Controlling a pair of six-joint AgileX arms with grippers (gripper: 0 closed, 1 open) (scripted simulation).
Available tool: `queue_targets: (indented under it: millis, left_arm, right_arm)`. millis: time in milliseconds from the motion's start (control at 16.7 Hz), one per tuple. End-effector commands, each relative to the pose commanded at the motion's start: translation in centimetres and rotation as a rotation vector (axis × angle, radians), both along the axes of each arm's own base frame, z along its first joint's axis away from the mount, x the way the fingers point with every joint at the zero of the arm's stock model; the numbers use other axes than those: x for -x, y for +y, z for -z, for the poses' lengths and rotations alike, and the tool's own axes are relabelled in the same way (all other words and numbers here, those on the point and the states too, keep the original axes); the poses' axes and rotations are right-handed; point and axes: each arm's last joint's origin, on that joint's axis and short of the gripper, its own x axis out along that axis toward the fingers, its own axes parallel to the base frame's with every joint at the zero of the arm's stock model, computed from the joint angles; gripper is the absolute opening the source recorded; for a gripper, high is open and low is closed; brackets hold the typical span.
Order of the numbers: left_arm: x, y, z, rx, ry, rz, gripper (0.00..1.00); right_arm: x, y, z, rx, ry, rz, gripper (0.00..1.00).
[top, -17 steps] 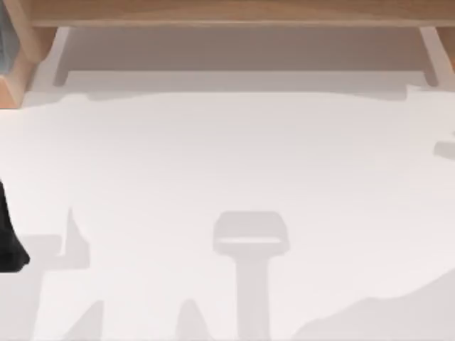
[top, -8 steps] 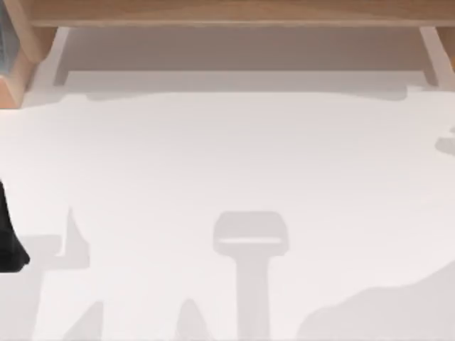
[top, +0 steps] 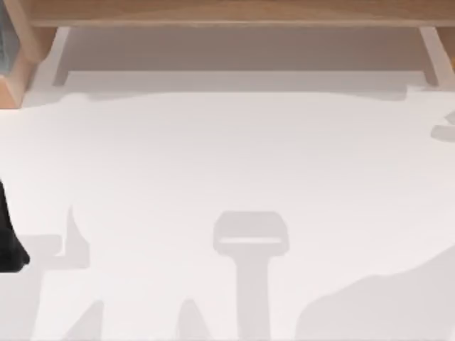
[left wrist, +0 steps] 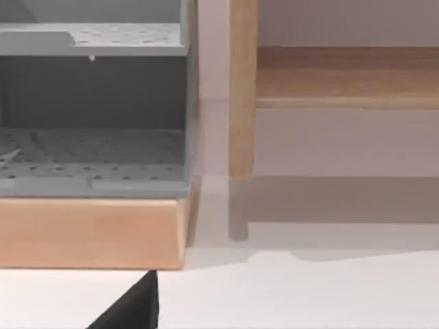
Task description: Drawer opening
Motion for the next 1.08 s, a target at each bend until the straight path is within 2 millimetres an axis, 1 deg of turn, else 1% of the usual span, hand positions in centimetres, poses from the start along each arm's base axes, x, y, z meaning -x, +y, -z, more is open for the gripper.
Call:
queue_targets:
  millis: [60, 840, 900, 1080]
  left_arm:
    - [0.00, 0.00, 0.00, 0.000, 0.000, 0.000, 1.00]
    - [0.00, 0.00, 0.00, 0.000, 0.000, 0.000, 1.00]
    - [0.00, 0.00, 0.00, 0.000, 0.000, 0.000, 1.00]
    - [0.00, 0.00, 0.00, 0.000, 0.000, 0.000, 1.00]
  right_arm:
    - [0.00, 0.00, 0.00, 0.000, 0.000, 0.000, 1.00]
    - [0.00, 0.00, 0.00, 0.000, 0.000, 0.000, 0.02]
    - [0.00, 0.00, 0.00, 0.000, 0.000, 0.000, 0.00]
    - [0.00, 0.00, 0.00, 0.000, 0.000, 0.000, 0.00]
